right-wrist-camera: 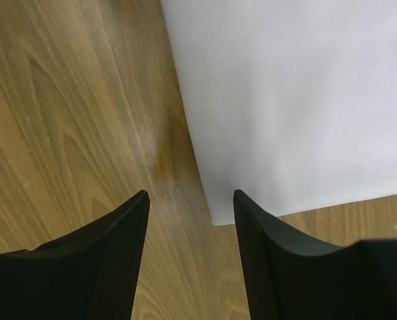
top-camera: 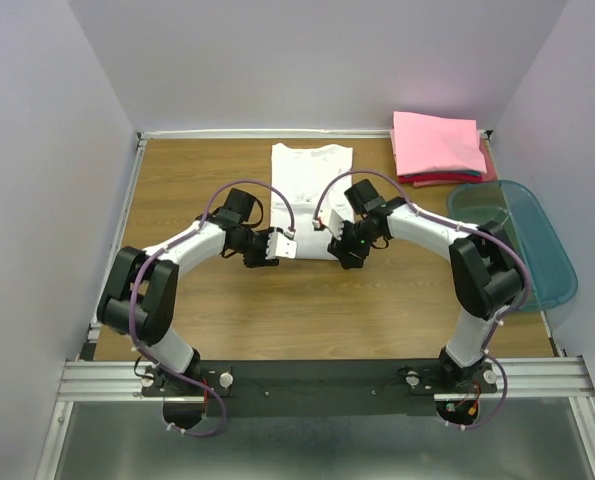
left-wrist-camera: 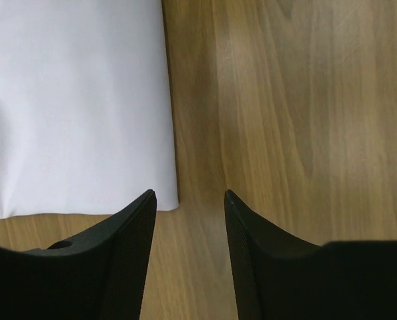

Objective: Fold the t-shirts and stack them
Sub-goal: Fold the tshirt

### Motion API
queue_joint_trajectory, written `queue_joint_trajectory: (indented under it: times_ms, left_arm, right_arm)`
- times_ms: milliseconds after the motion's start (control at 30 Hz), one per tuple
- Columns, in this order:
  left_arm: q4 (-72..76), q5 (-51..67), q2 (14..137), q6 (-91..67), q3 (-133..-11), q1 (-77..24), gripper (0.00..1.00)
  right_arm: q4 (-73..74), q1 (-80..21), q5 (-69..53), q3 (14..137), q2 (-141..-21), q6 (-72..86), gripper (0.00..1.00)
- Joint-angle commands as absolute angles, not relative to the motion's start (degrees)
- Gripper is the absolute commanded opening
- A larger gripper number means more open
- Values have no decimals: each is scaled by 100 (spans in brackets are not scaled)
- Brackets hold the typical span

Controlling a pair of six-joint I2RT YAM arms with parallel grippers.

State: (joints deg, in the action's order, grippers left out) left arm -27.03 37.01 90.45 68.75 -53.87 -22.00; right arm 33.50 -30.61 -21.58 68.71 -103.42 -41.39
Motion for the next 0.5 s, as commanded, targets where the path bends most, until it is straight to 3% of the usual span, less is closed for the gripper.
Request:
queue_joint_trajectory:
  times_ms: [0,467]
  left_arm:
    - [-2619,3314,9430,7312,-5695,-2294,50]
    - [-2593,2831,10107,7348,-5915,-2338,46]
  right_arm:
    - [2848,-3146,-1723,6636,-10186,-4596,60]
    - [2373,-3164,-1371,6144,-10230,-4939,50]
